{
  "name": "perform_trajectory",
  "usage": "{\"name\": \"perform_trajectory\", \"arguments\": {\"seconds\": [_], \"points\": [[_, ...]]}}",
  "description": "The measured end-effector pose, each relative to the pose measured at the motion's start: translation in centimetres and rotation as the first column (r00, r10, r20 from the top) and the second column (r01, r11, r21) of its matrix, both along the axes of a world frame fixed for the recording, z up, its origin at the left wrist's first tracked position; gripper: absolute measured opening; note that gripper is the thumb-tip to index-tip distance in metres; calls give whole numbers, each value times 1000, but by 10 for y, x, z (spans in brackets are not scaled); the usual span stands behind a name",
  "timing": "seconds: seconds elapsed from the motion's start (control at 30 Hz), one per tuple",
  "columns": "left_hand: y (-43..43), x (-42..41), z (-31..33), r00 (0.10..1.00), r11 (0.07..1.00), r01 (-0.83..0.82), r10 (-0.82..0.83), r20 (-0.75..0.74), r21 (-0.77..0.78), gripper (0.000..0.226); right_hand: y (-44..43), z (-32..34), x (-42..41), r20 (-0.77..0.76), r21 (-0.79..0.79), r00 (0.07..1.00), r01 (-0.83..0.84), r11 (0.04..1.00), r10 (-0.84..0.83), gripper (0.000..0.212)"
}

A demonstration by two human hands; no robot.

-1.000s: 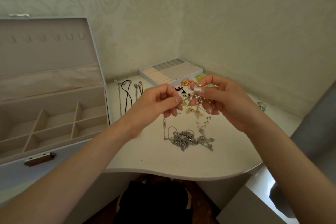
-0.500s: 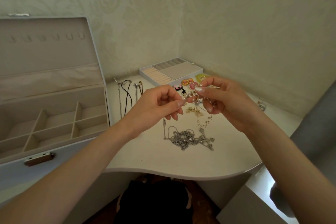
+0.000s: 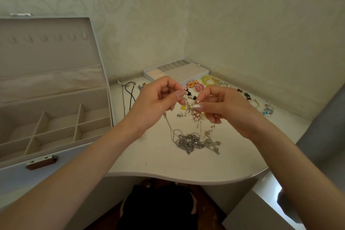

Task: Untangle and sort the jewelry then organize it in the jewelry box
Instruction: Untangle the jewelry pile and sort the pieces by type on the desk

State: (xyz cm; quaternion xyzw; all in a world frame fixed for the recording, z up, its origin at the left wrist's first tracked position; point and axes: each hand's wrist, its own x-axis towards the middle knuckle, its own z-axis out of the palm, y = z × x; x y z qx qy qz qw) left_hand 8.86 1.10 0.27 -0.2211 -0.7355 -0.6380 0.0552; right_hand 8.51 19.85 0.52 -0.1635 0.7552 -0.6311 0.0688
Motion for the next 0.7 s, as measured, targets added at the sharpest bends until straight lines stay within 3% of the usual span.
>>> {"name": "perform_trajectory", "arguments": {"seconds": [0.27,0.5,0.7], "points": [[-1,2,2,1000,997,5,-3,16,-79,7,3,4,0,9,-113,998,-67,991,69,17],[-3,2,0,998,955,53,-42,45,-293,12,5,6,-2,-26,-153,998,-53,987,49,10],[-2,2,1,999,951,40,-31,33,-307,6,5,8,-2,-59,-151,998,-21,988,12,16]]}}
